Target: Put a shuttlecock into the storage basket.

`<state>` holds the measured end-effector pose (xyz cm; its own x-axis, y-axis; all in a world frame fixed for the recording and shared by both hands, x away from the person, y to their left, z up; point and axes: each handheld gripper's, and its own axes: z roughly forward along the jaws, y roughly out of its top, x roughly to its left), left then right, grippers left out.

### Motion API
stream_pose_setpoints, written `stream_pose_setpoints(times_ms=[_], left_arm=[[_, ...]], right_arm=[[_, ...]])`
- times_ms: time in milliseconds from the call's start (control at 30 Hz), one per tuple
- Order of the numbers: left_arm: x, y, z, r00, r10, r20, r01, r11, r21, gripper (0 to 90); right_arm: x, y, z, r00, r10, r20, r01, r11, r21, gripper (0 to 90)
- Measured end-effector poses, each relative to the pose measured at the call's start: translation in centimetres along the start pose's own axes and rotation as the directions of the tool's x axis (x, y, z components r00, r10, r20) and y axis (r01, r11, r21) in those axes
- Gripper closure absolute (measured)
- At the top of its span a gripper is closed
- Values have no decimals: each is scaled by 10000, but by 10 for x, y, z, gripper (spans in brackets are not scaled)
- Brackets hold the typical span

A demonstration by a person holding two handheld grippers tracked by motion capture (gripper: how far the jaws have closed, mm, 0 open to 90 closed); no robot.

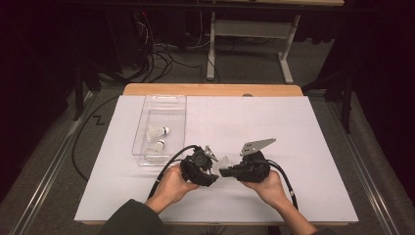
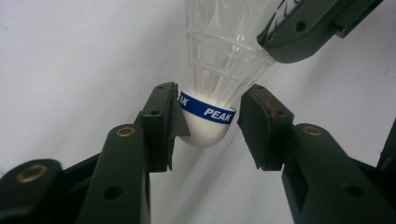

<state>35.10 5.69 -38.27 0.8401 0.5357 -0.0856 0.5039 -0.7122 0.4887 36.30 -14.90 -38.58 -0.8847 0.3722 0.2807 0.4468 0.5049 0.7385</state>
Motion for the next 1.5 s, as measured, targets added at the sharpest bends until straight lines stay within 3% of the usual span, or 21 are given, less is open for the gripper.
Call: stream_pose_setpoints(times_ms=[667,1200,1500], left_arm=[[1,-1,-4,9999,-98,111,97,9998,158,642],[4,-2,-11,9988,-457,-199,458,9989,57,643],[6,-3,-19,9979,-553,-344,555,9984,53,643]], right_arm=[[-1,0,-1,10000,46,52,-46,10000,-84,878],[2,-1,-4,9975,-103,697,114,9998,-146,631],[6,-3,-15,9904,-284,1353,364,9977,-570,505]])
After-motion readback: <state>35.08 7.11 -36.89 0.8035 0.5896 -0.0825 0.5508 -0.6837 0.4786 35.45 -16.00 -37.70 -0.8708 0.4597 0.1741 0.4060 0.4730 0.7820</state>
